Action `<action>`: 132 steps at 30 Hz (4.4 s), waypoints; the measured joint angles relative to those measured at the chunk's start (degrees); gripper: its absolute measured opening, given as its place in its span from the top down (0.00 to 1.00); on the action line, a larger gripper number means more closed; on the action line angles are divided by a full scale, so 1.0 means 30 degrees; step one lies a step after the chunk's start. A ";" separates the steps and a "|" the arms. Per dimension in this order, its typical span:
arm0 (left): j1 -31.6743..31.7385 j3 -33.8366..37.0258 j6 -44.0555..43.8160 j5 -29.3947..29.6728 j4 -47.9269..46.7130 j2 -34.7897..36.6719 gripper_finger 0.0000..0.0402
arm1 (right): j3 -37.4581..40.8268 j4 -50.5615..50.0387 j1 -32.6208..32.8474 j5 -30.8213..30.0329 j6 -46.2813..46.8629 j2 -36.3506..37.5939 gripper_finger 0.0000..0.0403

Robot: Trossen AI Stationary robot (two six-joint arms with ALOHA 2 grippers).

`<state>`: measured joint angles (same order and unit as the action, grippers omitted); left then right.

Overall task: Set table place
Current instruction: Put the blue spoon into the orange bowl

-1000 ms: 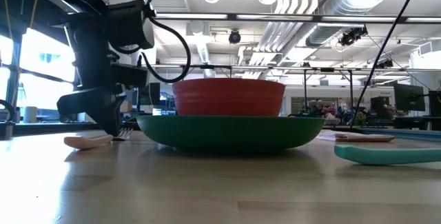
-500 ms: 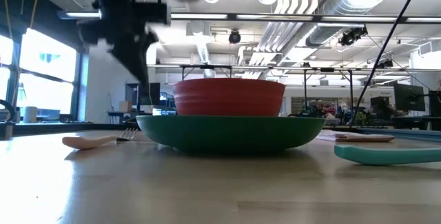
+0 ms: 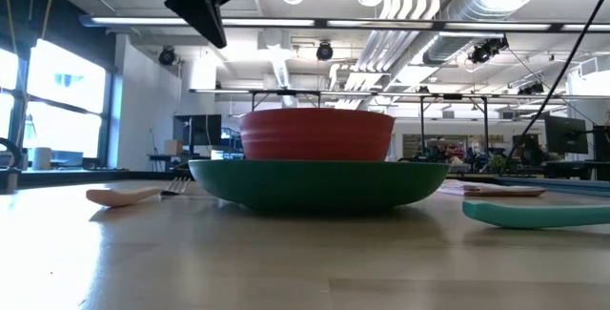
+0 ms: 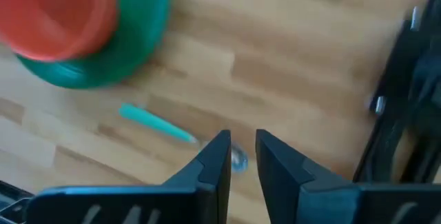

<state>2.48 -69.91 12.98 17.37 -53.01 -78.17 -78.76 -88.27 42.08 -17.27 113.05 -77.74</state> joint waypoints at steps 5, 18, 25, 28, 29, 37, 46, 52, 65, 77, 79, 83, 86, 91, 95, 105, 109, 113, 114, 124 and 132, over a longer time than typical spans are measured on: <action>-0.0217 0.0007 -0.0717 -0.0410 0.0334 -0.0206 1.00 | 0.4585 0.3961 0.3913 0.0194 0.6476 0.1632 0.86; -0.0210 0.0000 -0.1936 -0.0307 0.3548 -0.0175 1.00 | 1.3581 1.8184 0.5285 0.0391 0.6858 0.1787 0.86; -0.0204 0.0000 -0.2436 -0.0300 0.3525 -0.0175 1.00 | 1.5777 2.0212 0.5372 0.0828 0.6828 0.1794 0.86; -0.0211 0.0000 -0.2564 -0.0301 0.3519 -0.0175 1.00 | 1.6089 2.0469 0.5372 0.0843 0.6828 0.1794 0.86; -0.0211 0.0000 -0.2607 -0.0301 0.3514 -0.0175 1.00 | 1.6145 2.0517 0.5372 0.0837 0.6858 0.1794 0.86; -0.0211 0.0000 -0.2771 -0.0286 0.3490 -0.0175 1.00 | 1.6204 2.0694 0.5372 0.0316 0.6706 0.1794 0.86; -0.0211 0.0000 -0.2771 -0.0242 0.3483 -0.0175 1.00 | 1.6211 2.2034 0.5219 0.0424 0.5794 0.1794 0.86; -0.0211 0.0000 -0.2773 -0.0242 0.3483 -0.0175 1.00 | 1.6211 2.1262 0.4935 0.1852 0.5502 0.1787 0.82; -0.0211 0.0000 -0.3063 0.0055 0.3487 -0.0175 1.00 | 1.6211 2.0738 0.4935 -0.0164 0.5655 0.1787 0.61; -0.0211 0.0000 -0.2948 0.0112 0.3490 -0.0175 1.00 | 1.6211 2.0088 0.4935 -0.0307 0.6160 0.1734 0.57; -0.0211 0.0000 -0.2924 0.0146 0.3490 -0.0175 1.00 | 1.6211 2.0306 0.4935 -0.0323 0.6165 0.1533 0.57; -0.0211 0.0000 -0.2917 0.0407 0.3497 -0.0175 1.00 | 1.6211 2.1361 0.4935 -0.0241 0.6169 0.0631 0.57; -0.0211 0.0000 -0.2870 0.0421 0.3497 -0.0175 1.00 | 1.6211 2.1720 0.4935 -0.0120 0.6297 0.0087 0.57; -0.0211 0.0000 -0.2771 0.0421 0.3497 -0.0175 1.00 | 1.6189 2.2064 0.4851 -0.0193 0.6296 -0.0311 0.58; -0.0211 0.0000 -0.2771 0.0421 0.3495 -0.0175 1.00 | 1.6189 2.2062 0.4601 -0.0016 0.6107 -0.0502 0.66; -0.0211 0.0000 -0.2774 0.0428 0.3490 -0.0175 1.00 | 1.6189 2.1807 0.4563 -0.0072 0.5870 -0.0566 0.96; -0.0211 0.0000 -0.2778 0.0428 0.3491 -0.0175 1.00 | 1.6189 2.2018 0.4466 -0.1112 0.5645 -0.0603 0.99; -0.0211 0.0000 -0.2778 0.0428 0.3497 -0.0175 1.00 | 1.5998 2.2044 0.4391 -0.0980 0.5272 -0.0566 1.00; -0.0211 0.0000 -0.2778 0.0417 0.3497 -0.0175 1.00 | 1.5851 2.1984 0.4348 -0.0843 0.5134 -0.0559 1.00; -0.0211 0.0000 0.0188 -0.4393 0.5752 -0.0175 0.98 | 1.0362 1.4193 0.3435 -0.0519 0.2721 0.0159 1.00; -0.0211 -0.0003 0.1645 -0.8110 1.0444 -0.0348 0.82 | 0.2535 0.4128 0.1468 -0.1983 -0.1654 0.0439 1.00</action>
<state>1.85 -69.92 17.91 -6.96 -21.68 -79.21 -71.16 -75.89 46.48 -23.22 108.09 -76.42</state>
